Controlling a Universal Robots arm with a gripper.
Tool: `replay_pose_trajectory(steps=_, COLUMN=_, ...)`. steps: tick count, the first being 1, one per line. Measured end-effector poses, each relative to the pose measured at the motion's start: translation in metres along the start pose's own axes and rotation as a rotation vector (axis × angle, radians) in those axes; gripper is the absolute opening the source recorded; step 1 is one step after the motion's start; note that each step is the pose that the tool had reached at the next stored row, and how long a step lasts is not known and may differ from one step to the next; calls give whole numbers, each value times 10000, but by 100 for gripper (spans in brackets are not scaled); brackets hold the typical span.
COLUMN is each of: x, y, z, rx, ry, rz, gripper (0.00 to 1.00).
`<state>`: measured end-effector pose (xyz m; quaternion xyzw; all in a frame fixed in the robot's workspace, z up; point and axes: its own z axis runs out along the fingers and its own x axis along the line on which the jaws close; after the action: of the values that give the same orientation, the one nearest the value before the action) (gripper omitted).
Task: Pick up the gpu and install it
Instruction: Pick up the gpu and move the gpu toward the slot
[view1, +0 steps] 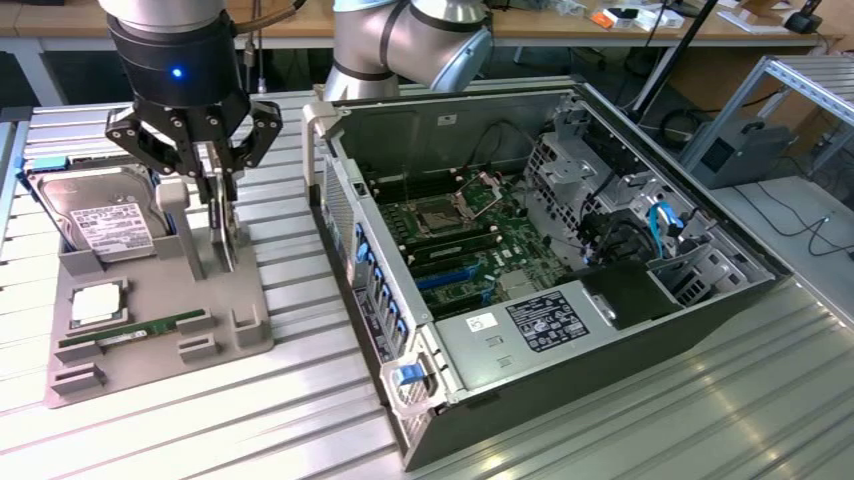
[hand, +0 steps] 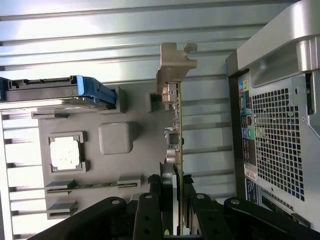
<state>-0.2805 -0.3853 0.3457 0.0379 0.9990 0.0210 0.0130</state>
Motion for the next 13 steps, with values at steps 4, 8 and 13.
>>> replay_pose_trajectory(steps=4, x=-1, y=2, z=-36, rx=0, ry=0, rz=0, gripper=28)
replay_pose_trajectory(steps=8, x=-2, y=4, z=-100, rx=-2, ry=0, rz=0, gripper=28)
replay_pose_trajectory(steps=13, x=-5, y=8, z=-194, rx=-6, ry=0, rz=0, gripper=28)
